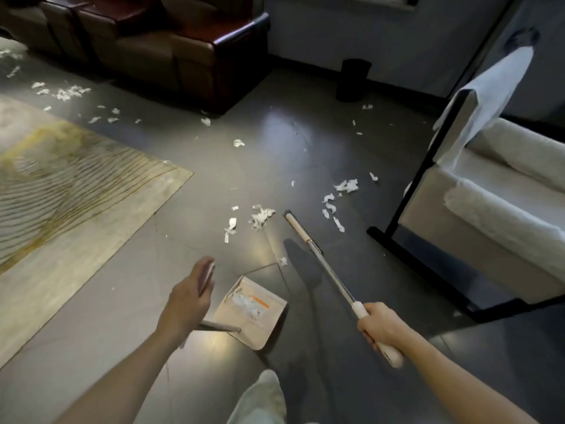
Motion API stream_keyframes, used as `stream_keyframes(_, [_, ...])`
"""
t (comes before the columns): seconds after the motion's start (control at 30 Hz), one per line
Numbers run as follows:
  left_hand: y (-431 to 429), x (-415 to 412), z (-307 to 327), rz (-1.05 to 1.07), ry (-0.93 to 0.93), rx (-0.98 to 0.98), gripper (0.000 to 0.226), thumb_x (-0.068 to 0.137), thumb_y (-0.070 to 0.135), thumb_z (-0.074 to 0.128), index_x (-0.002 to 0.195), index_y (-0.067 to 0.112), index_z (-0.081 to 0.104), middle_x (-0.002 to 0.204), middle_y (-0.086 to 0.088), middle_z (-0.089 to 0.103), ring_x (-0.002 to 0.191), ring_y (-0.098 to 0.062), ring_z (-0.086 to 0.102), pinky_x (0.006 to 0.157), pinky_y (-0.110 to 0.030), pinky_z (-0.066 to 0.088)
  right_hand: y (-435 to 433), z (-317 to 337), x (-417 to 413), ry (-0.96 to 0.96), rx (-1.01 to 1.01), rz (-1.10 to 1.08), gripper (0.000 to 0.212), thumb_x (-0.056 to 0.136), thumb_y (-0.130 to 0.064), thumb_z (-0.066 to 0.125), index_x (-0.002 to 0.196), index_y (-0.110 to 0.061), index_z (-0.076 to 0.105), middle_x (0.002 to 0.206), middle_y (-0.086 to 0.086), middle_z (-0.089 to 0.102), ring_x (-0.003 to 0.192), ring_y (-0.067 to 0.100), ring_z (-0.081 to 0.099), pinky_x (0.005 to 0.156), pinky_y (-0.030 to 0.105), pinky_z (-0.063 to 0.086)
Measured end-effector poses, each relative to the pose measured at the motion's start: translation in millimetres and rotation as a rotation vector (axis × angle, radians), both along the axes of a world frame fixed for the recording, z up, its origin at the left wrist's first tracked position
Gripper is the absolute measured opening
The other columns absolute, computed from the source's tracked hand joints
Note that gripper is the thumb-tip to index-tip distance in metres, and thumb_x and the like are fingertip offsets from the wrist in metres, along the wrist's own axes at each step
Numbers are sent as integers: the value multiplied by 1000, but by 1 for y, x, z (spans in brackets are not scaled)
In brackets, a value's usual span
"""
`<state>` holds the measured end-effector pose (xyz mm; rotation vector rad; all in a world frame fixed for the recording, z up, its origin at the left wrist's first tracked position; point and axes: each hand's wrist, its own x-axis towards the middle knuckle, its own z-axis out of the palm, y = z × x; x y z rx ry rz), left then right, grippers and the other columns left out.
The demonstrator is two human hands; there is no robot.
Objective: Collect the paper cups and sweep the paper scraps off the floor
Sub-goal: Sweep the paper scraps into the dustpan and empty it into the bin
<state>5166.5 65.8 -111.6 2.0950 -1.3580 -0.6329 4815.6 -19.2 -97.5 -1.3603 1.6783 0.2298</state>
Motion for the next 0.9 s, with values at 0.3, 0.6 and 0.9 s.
stream_keyframes(0.3, [-119,14,-20,38,11,61,38,97,20,48,128,37,33,90,-2,61,80,-29,62,67,-30,41,-122,-12,66,12,115,99,12,86,-6,48,90,2,55,67,12,59,52,19,54,57,32,49])
stream_keyframes(0.6, [-176,23,-13,79,-65,166,40,98,22,46,136,28,34,97,-9,63,81,-29,62,74,-36,50,-168,31,142,-107,491,175,15,87,0,50,72,-4,53,49,6,51,30,11,45,38,15,40])
stream_keyframes(0.9, [-164,65,2,237,-102,207,45,96,18,51,138,23,36,78,-5,61,53,-13,56,54,-22,42,-257,63,144,-139,354,289,24,84,-6,54,106,-3,61,48,1,52,41,13,47,41,21,40])
